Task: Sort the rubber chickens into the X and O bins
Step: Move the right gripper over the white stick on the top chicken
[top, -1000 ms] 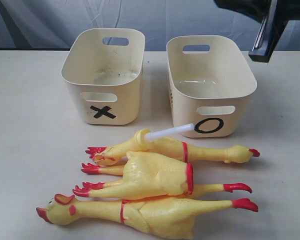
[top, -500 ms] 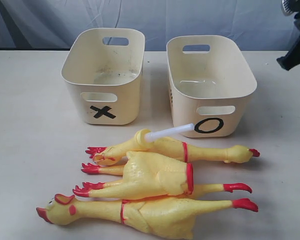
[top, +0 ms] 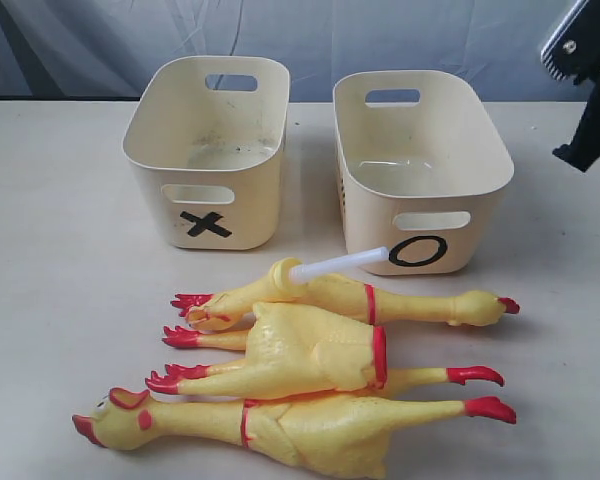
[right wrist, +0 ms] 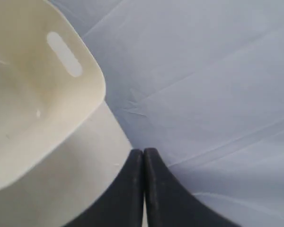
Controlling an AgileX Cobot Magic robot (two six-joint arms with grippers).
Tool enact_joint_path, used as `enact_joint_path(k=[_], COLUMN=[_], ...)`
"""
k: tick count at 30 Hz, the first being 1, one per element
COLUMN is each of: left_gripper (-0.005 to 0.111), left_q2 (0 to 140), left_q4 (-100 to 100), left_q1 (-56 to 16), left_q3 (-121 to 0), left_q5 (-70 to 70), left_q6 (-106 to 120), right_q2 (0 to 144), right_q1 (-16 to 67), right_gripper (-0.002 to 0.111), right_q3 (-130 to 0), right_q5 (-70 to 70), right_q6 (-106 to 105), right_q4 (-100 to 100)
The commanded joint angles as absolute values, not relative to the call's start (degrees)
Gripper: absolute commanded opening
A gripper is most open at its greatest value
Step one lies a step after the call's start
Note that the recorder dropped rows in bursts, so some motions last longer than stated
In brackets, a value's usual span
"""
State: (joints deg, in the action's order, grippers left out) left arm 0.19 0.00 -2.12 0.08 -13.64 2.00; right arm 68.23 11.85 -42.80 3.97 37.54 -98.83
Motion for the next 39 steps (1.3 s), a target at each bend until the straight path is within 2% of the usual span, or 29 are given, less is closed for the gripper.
enact_joint_path(k=[1,8,10,17,23,28,34,39], left_gripper=[0.0,0.0,0.0,0.0,0.0,0.0,0.0,0.0], left_q2=[0.0,0.0,0.0,0.0,0.0,0.0,0.0,0.0], left_q4=[0.0,0.0,0.0,0.0,0.0,0.0,0.0,0.0], left_q1=[-2.4,-2.4,-2.4,-2.4,-2.4,-2.4,-2.4,-2.4], left_q3=[0.0,0.0,0.0,0.0,0.0,0.0,0.0,0.0], left_q5=[-13.3,-13.3,-13.3,-13.3,-13.3,-13.3,-13.3,-13.3], left_q6=[1.7,1.7,1.7,1.7,1.7,1.7,1.7,1.7], right_q2=[66.5,66.2,66.1,64.9,63.8,63.8,65.0,67.0], right_q1=[15.3,20.1,20.1,20.1,20.1,20.1,20.1,20.1], right_gripper=[-0.001,-0.001,-0.001,-0.001,-0.001,-0.001,-0.001,-0.001], right_q3=[-42.7,-42.7,-42.7,-42.7,-42.7,-42.7,-42.7,-42.7], right_q5=[9.0,23.5,23.5,21.0,19.9,21.2,30.1,44.9], right_q6=[18.8,14.8,16.7,29.4,29.5,27.2,-2.3,-35.9], right_q4=[-99.9,-99.9,-99.4,-59.2,-23.7,-4.7,22.2,45.6])
